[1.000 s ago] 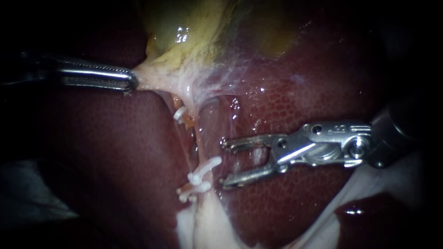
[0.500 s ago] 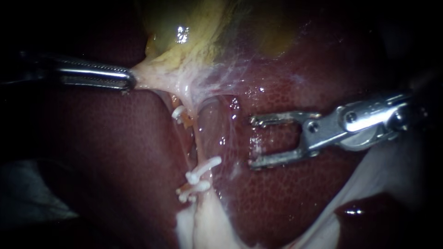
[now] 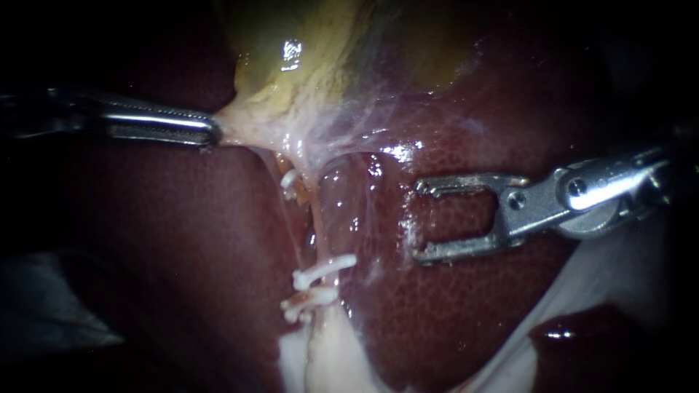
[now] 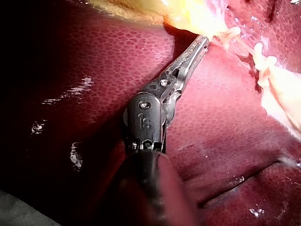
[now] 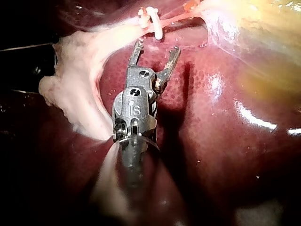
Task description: Going back first clip right tube
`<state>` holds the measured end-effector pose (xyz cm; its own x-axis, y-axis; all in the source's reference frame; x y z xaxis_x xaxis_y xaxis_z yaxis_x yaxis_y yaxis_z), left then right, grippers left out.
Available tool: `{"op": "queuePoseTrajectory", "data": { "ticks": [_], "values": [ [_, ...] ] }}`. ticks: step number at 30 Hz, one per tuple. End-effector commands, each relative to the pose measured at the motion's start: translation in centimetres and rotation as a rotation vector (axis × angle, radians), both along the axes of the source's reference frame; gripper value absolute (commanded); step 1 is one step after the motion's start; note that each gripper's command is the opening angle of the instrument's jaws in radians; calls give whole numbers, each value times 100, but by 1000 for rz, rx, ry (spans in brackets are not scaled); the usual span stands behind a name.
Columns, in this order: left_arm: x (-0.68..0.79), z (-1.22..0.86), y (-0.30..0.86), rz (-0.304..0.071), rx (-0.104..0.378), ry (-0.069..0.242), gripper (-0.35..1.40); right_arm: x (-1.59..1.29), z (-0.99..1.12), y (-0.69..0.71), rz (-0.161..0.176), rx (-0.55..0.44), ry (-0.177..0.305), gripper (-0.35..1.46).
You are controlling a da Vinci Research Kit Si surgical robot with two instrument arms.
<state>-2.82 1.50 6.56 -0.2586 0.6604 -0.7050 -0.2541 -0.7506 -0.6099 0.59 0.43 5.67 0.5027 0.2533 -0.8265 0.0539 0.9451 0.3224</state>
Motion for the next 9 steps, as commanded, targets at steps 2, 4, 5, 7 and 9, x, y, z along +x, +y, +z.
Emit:
{"op": "queuePoseTrajectory", "data": {
  "ticks": [2,4,5,7,9],
  "values": [
    [-7,7,0,3,-1,9,-35,-1,0,0,-1,0,1,50],
    [-14,14,1,10,-6,13,-35,-3,0,-1,-1,0,1,50],
    [-17,17,2,9,-7,14,-35,-4,0,-1,-2,0,2,50],
    [-22,21,2,10,-1,14,-35,-5,0,-1,-2,0,2,50],
    [-23,23,1,12,-1,13,-35,-5,-1,-1,-5,2,3,50]
  ]
}}
